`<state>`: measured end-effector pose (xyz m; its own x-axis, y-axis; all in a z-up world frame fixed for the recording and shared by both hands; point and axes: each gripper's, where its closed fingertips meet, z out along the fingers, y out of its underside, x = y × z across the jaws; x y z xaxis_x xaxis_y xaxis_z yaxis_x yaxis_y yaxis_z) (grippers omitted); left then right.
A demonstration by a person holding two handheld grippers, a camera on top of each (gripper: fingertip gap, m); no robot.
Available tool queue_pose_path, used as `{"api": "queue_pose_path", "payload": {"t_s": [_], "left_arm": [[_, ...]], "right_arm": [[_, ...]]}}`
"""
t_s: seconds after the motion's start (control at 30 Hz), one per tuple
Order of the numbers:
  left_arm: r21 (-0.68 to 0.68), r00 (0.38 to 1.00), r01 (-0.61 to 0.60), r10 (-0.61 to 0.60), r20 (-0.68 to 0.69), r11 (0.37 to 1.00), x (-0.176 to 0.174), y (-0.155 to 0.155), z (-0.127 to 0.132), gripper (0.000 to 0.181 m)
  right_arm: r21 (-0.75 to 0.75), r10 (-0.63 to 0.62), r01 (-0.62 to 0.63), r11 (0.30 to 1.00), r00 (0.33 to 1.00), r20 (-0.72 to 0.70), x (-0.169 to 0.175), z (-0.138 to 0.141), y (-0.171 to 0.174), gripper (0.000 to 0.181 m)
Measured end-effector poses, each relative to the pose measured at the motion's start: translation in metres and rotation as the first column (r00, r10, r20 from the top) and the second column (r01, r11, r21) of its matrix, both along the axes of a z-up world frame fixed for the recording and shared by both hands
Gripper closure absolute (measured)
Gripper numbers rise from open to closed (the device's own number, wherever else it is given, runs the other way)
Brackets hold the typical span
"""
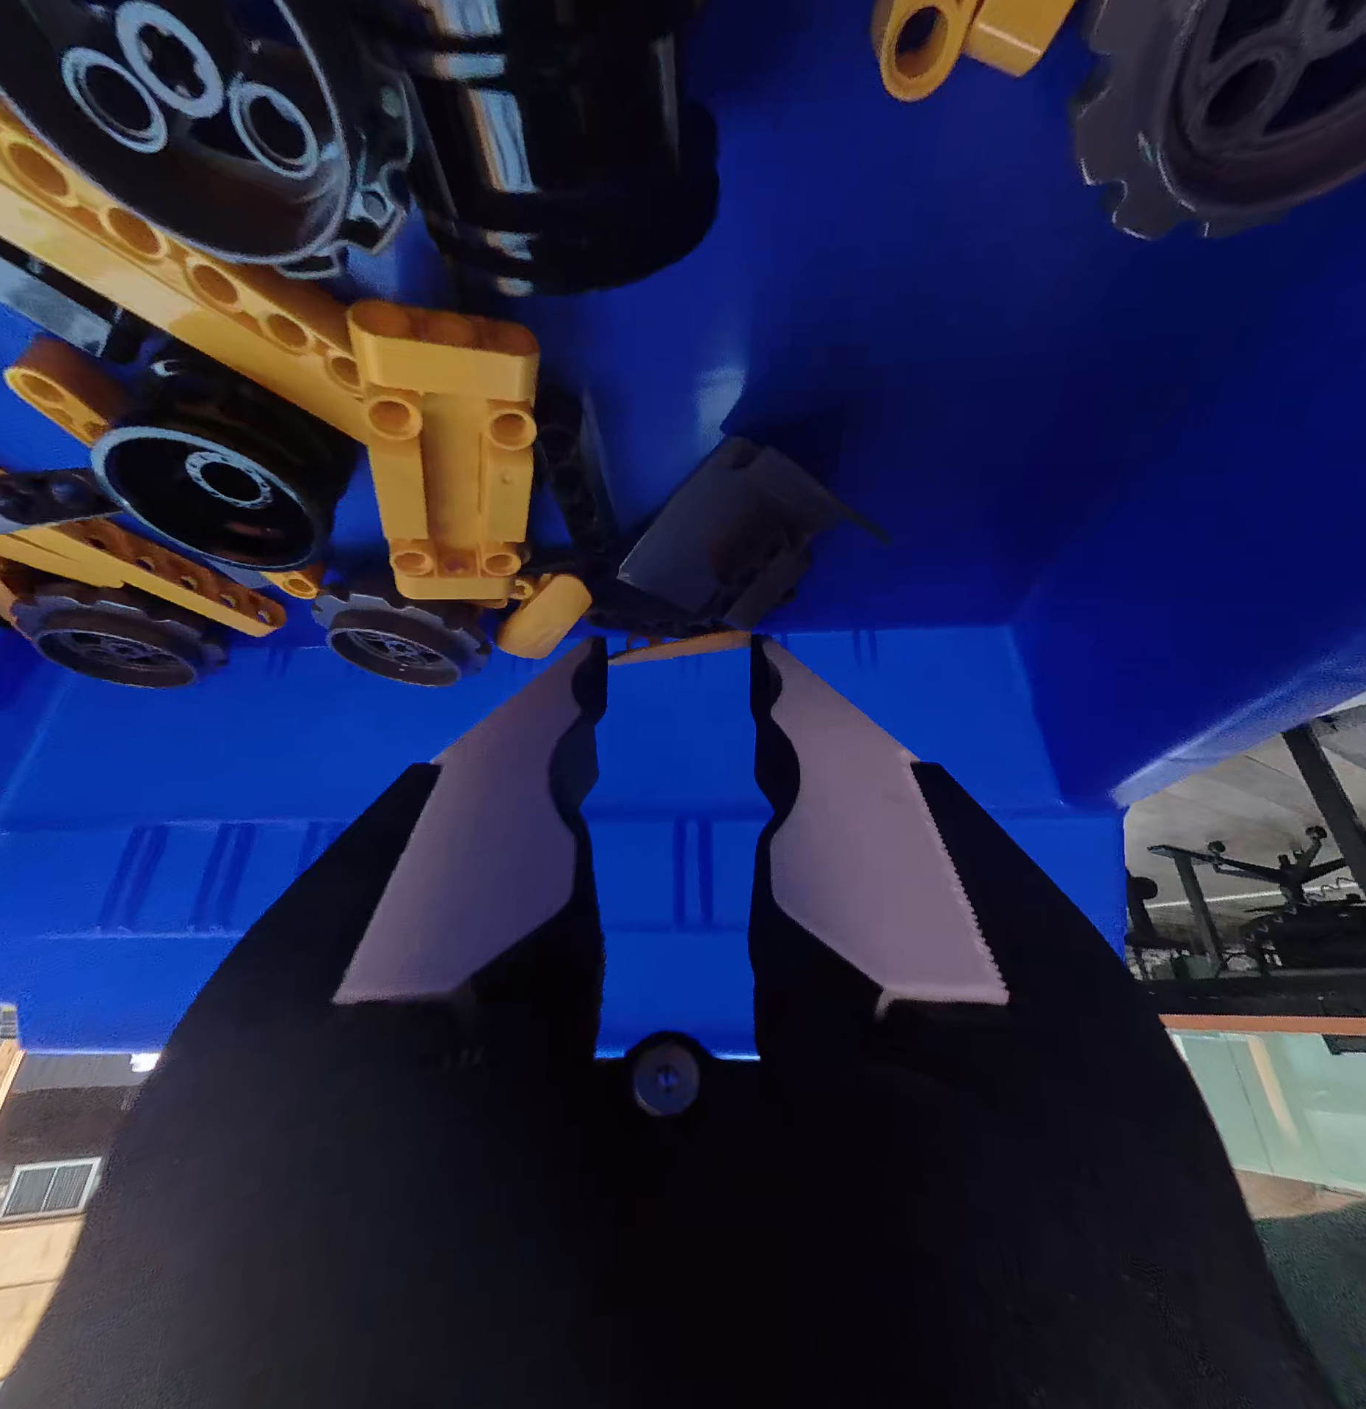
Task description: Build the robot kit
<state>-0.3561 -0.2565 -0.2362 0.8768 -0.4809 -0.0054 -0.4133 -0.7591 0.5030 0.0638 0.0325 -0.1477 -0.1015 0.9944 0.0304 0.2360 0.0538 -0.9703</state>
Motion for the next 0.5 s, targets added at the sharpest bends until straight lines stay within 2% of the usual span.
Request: {"api": "queue_pose_path", "payload": {"t_s": [0.17,0.27,0.3,0.37,0.5], "left_arm": [[-0.002,1.000,0.007,-0.007,-0.008,1.000,0.000,0.000,0.002,0.146],[0.044,1.000,0.004,-0.004,-0.011,0.999,0.001,0.003,0.014,0.146],[0.076,1.000,0.000,0.001,-0.012,0.997,0.002,0.006,0.020,0.147],[0.191,1.000,0.017,-0.013,-0.023,0.981,0.004,0.018,0.037,0.172],[0.391,0.998,-0.006,-0.019,0.061,0.920,0.032,0.030,0.070,0.173]], "right_arm": [[0.000,-0.001,0.001,1.000,1.000,-0.002,0.001,0.001,0.001,0.149],[0.003,-0.001,0.001,1.000,1.000,-0.009,0.002,0.004,0.001,0.149],[0.005,-0.003,0.003,1.000,1.000,-0.012,0.002,0.005,0.001,0.149],[0.011,-0.013,0.013,1.000,1.000,-0.023,0.003,0.008,0.003,0.150],[0.030,-0.032,0.034,0.999,0.999,-0.042,0.007,0.014,0.005,0.150]]}}
